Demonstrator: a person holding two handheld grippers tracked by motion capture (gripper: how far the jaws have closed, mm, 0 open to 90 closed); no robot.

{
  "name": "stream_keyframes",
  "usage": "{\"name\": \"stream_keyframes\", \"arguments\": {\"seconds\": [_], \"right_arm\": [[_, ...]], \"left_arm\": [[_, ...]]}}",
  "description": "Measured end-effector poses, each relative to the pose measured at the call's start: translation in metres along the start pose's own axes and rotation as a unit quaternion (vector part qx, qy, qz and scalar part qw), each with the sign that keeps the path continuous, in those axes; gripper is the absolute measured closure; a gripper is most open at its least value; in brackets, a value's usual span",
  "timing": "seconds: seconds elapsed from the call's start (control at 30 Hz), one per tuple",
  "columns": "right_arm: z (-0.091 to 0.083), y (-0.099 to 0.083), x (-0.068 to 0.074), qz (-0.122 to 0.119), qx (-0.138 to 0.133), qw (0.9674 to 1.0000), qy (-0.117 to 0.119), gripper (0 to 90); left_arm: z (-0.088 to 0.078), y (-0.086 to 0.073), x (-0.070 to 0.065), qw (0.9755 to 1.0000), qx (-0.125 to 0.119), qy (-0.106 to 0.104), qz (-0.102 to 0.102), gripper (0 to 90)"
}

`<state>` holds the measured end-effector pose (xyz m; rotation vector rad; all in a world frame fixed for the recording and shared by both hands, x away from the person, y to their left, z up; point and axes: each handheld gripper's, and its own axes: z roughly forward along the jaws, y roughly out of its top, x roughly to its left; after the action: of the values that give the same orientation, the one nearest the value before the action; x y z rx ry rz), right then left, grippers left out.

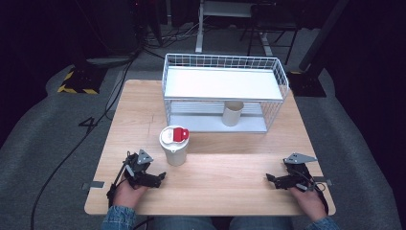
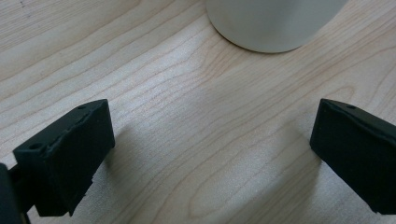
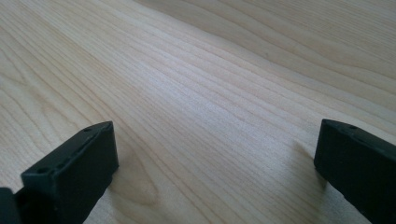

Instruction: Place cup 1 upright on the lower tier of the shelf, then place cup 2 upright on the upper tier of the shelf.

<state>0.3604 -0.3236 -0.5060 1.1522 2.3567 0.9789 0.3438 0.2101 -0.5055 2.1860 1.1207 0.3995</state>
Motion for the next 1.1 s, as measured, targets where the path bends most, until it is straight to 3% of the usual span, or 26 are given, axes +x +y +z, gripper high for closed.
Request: {"name": "stream_keyframes", "arguments": {"seconds": [0.43,0.93,0.97,1.0,1.1], "right_arm": [[0.000,0.000,0.000,0.000,0.000,1.0000,0.000,0.0],[0.000,0.000,0.000,0.000,0.000,1.0000,0.000,0.0],[0.000,0.000,0.000,0.000,0.000,1.0000,0.000,0.0],[0.000,0.000,0.000,0.000,0.000,1.0000,0.000,0.0],[0.000,0.000,0.000,0.000,0.000,1.0000,0.000,0.0]], "left_arm": [[0.000,0.000,0.001,1.0000,0.001,0.001,0.006,0.3],[-0.002,0.001,-0.001,1.0000,-0.004,0.004,-0.008,0.8],[-0.006,0.001,0.000,0.9998,-0.019,0.004,-0.011,0.7],[-0.006,0.001,0.000,0.9998,-0.019,0.004,-0.011,0.7],[-0.015,0.003,0.000,0.9978,-0.063,-0.013,-0.016,0.7]]}}
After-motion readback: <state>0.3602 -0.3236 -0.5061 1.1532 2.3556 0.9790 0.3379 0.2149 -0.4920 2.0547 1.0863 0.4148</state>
